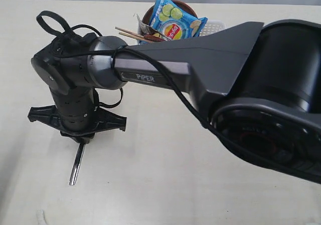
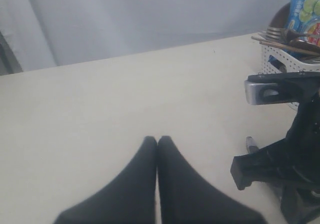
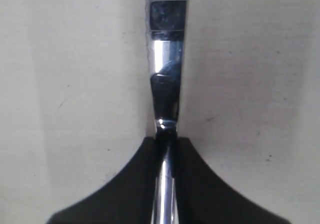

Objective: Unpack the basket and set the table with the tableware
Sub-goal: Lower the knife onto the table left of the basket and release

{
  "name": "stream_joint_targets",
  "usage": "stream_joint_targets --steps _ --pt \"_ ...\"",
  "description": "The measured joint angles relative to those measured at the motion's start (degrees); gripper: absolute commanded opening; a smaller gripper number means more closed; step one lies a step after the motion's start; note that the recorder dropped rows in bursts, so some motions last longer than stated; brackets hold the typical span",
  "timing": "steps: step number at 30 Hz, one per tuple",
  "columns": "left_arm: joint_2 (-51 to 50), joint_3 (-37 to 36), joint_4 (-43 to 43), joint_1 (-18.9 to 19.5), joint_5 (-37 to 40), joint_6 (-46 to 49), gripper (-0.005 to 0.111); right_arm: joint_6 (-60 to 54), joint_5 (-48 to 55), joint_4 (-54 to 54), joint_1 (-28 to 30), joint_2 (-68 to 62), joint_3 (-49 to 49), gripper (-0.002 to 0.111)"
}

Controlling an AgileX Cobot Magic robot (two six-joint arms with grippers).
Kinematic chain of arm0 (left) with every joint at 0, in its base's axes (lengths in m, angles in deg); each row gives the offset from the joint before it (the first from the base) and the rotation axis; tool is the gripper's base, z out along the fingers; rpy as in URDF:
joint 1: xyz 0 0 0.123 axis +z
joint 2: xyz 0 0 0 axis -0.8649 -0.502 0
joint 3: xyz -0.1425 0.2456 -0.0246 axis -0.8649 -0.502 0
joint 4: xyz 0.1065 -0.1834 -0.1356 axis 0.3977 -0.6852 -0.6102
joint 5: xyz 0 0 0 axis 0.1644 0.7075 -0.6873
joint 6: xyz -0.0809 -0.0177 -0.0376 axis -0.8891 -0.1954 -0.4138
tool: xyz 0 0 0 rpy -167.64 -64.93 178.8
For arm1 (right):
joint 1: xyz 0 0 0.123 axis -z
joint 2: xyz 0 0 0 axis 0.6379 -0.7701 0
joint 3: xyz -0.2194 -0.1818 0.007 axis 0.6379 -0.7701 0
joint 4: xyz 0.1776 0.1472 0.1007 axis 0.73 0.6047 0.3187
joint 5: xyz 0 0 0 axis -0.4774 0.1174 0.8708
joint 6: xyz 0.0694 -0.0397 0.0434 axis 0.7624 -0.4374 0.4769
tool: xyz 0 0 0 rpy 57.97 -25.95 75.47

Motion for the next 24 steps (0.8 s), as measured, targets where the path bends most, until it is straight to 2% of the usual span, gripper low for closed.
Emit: stream_joint_targets --steps 2,3,5,6,8,15,24 --pt "0.00 0.00 0.00 0.00 0.00 0.00 0.000 0.27 0.00 0.04 0.00 0.00 0.00 0.000" --pt "0.00 0.00 0.00 0.00 0.00 0.00 0.000 0.27 0.00 0.04 0.00 0.00 0.00 0.004" --pt "0.00 0.00 0.00 0.00 0.00 0.00 0.000 0.37 0.00 0.04 0.00 0.00 0.00 0.026" --pt "0.00 0.00 0.00 0.00 0.00 0.00 0.000 0.37 0.00 0.14 0.00 0.00 0.00 0.043" --pt "0.00 0.00 0.00 0.00 0.00 0.00 0.000 -0.61 -0.55 0.88 0.00 0.00 0.02 0.058" --pt "0.00 0.00 0.00 0.00 0.00 0.00 0.000 -5.15 2.89 1.50 1.17 0.00 1.22 0.054" --pt "0.00 0.00 0.00 0.00 0.00 0.00 0.000 -19.31 12.21 1.24 9.32 5.38 8.45 0.054"
